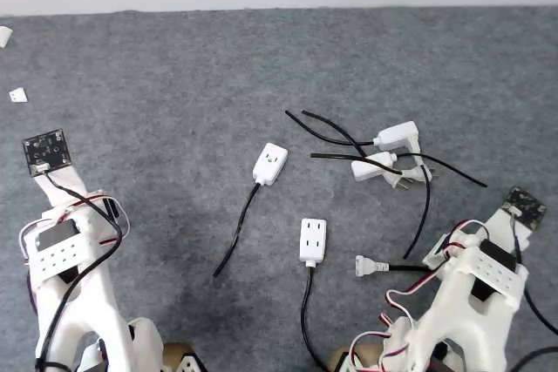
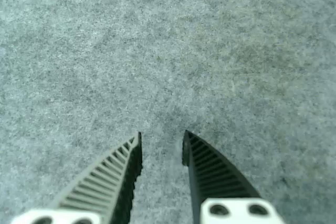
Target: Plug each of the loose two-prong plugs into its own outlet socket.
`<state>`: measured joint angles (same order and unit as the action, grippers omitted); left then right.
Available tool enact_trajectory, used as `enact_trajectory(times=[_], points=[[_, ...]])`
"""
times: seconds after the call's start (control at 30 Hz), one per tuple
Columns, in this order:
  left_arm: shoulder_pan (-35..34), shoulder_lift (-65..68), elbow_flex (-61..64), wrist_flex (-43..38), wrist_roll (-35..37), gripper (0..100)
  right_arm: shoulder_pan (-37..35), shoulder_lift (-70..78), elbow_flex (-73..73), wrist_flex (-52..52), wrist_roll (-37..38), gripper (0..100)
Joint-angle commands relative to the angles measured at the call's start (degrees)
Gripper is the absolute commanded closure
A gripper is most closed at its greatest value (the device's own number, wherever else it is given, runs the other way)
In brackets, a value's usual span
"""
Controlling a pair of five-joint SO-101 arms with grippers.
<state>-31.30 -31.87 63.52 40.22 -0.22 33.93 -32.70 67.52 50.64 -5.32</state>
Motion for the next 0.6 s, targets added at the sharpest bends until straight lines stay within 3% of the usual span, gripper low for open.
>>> enact_trajectory(times=[0.0, 0.23, 0.57], points=[[0.3, -0.7, -0.2, -0.4, -0.5, 88, 0.6, -1.3, -0.5, 0.8, 0.7, 84.8], [0.3, -0.7, -0.2, 0.2, -0.6, 88, 0.4, -1.1, -0.2, -5.1, -0.4, 84.8], [0.3, -0.7, -0.2, 0.4, -0.6, 88, 0.6, -1.2, 1.1, -3.2, -1.6, 84.9]])
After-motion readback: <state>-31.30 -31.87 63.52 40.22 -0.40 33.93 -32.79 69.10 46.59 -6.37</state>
